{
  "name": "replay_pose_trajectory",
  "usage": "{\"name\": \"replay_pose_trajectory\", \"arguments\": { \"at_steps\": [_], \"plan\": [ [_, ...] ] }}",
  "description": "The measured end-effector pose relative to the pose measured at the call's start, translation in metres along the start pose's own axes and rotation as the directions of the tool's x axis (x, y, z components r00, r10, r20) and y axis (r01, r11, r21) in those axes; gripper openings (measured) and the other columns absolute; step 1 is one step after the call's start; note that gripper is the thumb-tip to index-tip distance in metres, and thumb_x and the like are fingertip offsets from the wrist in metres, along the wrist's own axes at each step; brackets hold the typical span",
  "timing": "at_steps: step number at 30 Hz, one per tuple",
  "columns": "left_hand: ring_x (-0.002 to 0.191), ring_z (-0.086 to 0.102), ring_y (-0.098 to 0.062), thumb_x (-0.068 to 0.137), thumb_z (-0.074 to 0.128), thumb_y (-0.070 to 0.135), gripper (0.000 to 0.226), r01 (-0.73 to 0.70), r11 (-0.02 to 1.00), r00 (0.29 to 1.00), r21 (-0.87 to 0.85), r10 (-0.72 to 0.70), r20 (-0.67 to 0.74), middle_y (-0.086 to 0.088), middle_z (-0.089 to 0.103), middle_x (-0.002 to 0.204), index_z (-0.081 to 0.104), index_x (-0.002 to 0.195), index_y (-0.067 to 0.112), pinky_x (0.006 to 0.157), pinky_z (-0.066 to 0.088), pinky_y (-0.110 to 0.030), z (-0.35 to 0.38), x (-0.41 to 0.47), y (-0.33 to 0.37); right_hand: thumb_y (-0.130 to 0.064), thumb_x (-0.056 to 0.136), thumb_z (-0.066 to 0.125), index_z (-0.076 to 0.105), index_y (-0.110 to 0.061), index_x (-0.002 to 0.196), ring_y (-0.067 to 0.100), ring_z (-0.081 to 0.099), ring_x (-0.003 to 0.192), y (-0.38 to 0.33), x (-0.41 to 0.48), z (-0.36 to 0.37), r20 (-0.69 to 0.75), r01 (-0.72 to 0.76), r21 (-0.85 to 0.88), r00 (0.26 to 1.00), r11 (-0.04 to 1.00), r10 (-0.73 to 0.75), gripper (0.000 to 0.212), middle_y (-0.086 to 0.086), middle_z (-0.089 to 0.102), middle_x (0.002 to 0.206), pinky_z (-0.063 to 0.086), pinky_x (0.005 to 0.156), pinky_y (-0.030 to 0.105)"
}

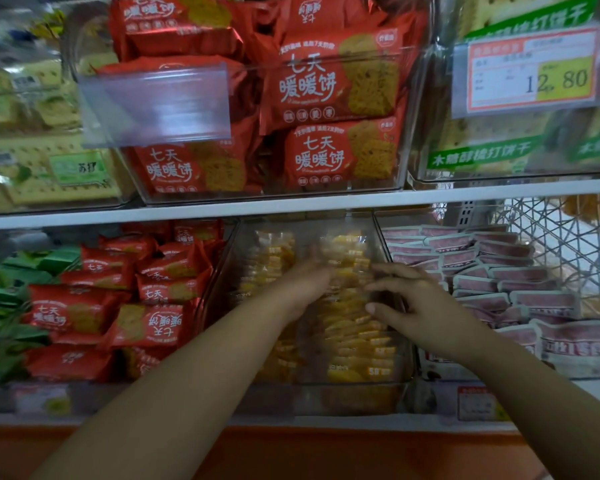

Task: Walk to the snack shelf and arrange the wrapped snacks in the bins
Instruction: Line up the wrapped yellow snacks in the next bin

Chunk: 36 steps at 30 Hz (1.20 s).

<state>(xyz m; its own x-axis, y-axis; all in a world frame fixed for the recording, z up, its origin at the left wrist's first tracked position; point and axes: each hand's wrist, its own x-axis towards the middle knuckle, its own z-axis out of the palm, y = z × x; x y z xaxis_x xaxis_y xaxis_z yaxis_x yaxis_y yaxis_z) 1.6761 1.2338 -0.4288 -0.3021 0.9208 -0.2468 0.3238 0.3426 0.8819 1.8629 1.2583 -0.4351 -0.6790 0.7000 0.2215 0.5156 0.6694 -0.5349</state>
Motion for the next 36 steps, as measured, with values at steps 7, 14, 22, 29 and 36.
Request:
{"name": "replay_pose_trajectory", "arguments": {
  "at_steps": [7, 14, 22, 29, 36],
  "plan": [
    [0.099, 0.063, -0.030, 0.046, 0.062, 0.034, 0.096, 0.113, 0.964, 0.987, -0.240, -0.136, -0.081, -0.013, 0.062, 0.116, 0.041, 0.137, 0.011, 0.089, 0.053, -0.045, 0.019, 0.031, -0.008, -0.032, 0.091, 0.056, 0.027, -0.031, 0.143, 0.008, 0.032, 0.130, -0.003, -0.002, -0.002, -0.079, -0.085, 0.184, 0.992, 0.979, 0.101, 0.060, -0.009, 0.036, 0.139, 0.023, 0.097, 0.015],
    [0.106, 0.058, -0.028, 0.061, 0.071, 0.044, 0.048, 0.096, 0.980, 0.985, -0.172, -0.119, -0.126, -0.010, 0.055, 0.121, 0.054, 0.102, 0.024, 0.091, 0.050, -0.042, 0.020, 0.022, -0.002, -0.029, 0.090, 0.057, 0.032, -0.034, 0.142, -0.001, 0.040, 0.109, 0.001, -0.001, -0.003, -0.074, -0.056, 0.240, 0.994, 0.969, 0.076, 0.058, -0.016, 0.042, 0.122, 0.030, 0.088, 0.012],
    [0.115, 0.052, -0.024, 0.063, 0.076, 0.047, 0.102, -0.033, 0.991, 0.995, -0.128, 0.021, -0.093, -0.005, 0.044, 0.137, 0.020, 0.144, 0.020, 0.089, 0.050, -0.035, 0.017, 0.019, -0.012, -0.031, 0.089, 0.058, 0.031, -0.030, 0.143, 0.004, 0.043, 0.116, 0.004, 0.001, -0.002, -0.071, -0.049, 0.238, 0.995, 0.970, 0.068, 0.060, -0.012, 0.045, 0.132, 0.032, 0.089, 0.010],
    [0.092, 0.067, -0.019, 0.073, 0.073, 0.033, 0.047, -0.141, 0.985, 0.989, -0.099, 0.136, -0.050, -0.005, 0.070, 0.104, 0.059, 0.114, 0.016, 0.082, 0.054, -0.032, 0.015, 0.017, -0.016, -0.031, 0.088, 0.059, 0.032, -0.027, 0.143, 0.007, 0.043, 0.121, 0.003, 0.001, 0.000, -0.080, -0.059, 0.227, 0.994, 0.972, 0.079, 0.061, -0.006, 0.045, 0.139, 0.032, 0.094, 0.018],
    [0.091, 0.055, -0.009, 0.079, 0.072, 0.034, 0.073, -0.067, 0.992, 0.997, -0.109, 0.071, 0.037, 0.011, 0.053, 0.102, 0.028, 0.137, 0.027, 0.079, 0.048, -0.028, 0.018, 0.011, -0.012, -0.027, 0.088, 0.060, 0.033, -0.031, 0.142, 0.004, 0.045, 0.111, 0.000, 0.000, -0.001, -0.082, -0.062, 0.255, 0.993, 0.965, 0.085, 0.060, -0.016, 0.044, 0.120, 0.035, 0.092, 0.018]
  ]
}}
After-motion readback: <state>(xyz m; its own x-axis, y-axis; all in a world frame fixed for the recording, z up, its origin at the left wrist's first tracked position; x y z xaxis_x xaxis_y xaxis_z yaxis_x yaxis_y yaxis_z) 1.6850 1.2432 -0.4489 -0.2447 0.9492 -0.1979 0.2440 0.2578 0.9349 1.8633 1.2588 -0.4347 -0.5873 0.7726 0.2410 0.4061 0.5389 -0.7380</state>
